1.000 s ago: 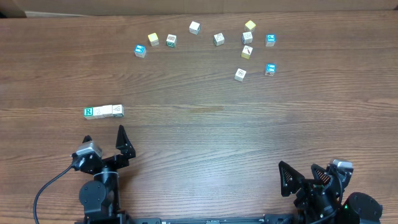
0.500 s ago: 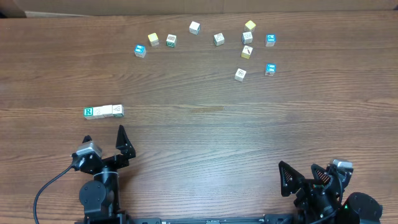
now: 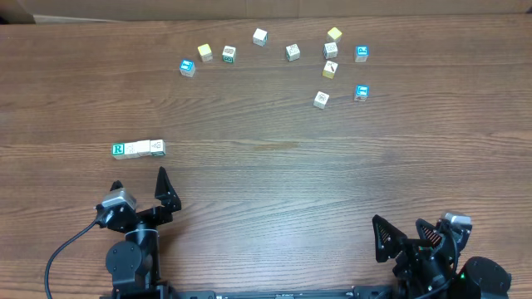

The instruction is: Form a horizontal line

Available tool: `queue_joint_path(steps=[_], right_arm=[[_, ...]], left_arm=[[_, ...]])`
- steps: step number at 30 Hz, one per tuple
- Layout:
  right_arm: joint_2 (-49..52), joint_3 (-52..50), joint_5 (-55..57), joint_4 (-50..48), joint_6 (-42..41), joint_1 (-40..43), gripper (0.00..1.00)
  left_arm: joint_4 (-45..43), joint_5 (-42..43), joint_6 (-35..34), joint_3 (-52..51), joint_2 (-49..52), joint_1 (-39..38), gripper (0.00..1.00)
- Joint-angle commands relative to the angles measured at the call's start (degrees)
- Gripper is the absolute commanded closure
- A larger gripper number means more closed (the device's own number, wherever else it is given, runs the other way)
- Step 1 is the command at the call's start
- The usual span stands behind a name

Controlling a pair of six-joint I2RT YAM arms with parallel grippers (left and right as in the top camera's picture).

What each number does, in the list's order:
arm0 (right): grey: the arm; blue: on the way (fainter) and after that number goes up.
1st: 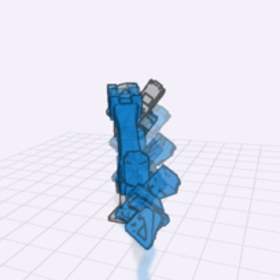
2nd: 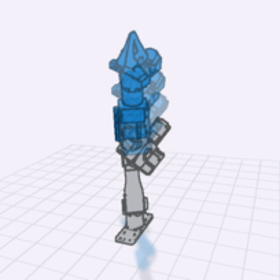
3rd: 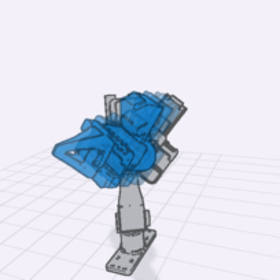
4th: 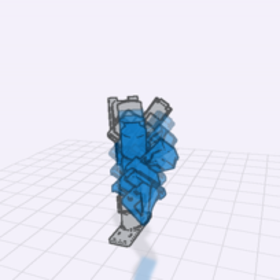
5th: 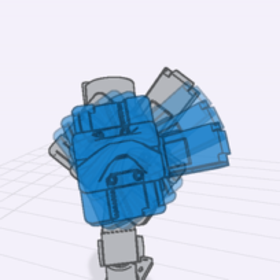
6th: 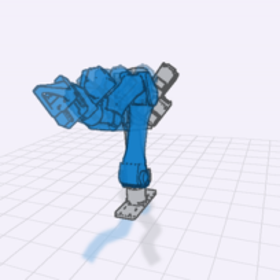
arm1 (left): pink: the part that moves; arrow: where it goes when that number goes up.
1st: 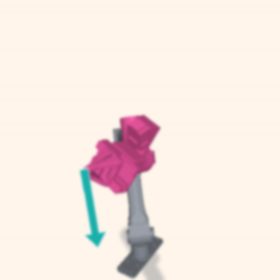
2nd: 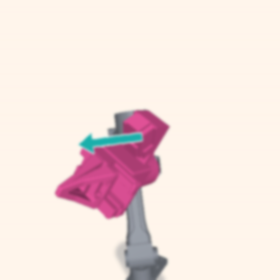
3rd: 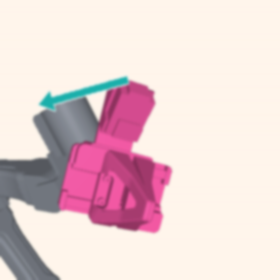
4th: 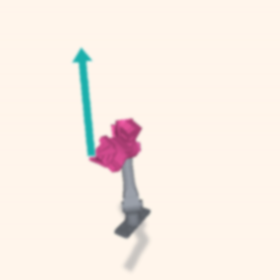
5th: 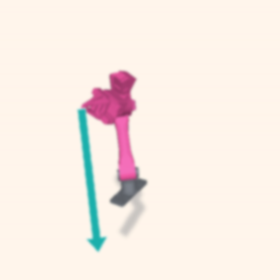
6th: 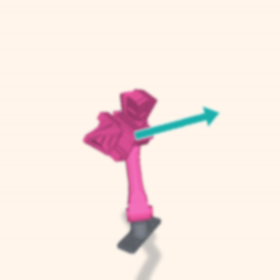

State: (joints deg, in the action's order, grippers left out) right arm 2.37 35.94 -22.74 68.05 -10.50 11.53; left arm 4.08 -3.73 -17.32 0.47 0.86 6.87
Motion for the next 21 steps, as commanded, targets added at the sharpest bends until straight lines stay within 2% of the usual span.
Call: queue_joint_path(steps=[1,6,12,16,21], right_arm=[[0.3,-0.3,-0.5,0.0,-0.1,-0.2,0.0],[0.3,-0.8,1.8,-4.6,0.0,-0.2,0.0],[0.3,-11.1,6.2,-22.0,0.3,-0.2,0.0],[0.3,-22.2,3.9,-38.3,0.2,-0.2,0.0],[0.3,-34.8,0.4,-63.7,0.3,-0.3,0.0]], left_arm=[[-0.1,-0.7,-0.3,-0.2,-0.7,0.2,0.0],[-0.1,-0.7,-0.3,-0.2,-0.7,0.2,0.0],[-0.1,-0.7,-0.3,-0.2,-0.7,0.2,0.0],[-0.1,-0.7,-0.3,-0.2,-0.7,0.2,0.0],[-0.1,-0.7,-0.3,-0.2,-0.7,0.2,0.0]])
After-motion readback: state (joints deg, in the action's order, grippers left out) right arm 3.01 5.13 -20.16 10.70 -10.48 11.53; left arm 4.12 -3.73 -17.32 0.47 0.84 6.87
